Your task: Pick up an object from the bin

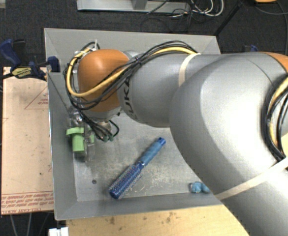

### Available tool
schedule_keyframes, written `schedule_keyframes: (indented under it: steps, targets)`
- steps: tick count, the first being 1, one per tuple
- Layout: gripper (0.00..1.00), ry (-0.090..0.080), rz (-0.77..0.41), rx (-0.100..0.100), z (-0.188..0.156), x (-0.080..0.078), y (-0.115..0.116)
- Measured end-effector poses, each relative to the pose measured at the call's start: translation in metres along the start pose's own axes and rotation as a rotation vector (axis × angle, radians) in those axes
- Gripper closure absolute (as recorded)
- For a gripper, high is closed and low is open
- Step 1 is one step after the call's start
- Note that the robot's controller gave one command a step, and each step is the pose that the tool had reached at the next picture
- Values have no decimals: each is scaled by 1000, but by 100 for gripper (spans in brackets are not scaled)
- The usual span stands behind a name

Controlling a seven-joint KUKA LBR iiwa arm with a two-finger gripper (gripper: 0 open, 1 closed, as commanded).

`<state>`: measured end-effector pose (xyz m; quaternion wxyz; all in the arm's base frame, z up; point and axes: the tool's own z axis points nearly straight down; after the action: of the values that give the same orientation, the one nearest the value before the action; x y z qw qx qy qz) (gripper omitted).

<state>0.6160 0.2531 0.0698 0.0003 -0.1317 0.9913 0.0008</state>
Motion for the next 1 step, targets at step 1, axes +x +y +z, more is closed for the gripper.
schedule_keyframes:
  steps: [1]
  targets:
    - [0,-1,2,-2,0,0,0]
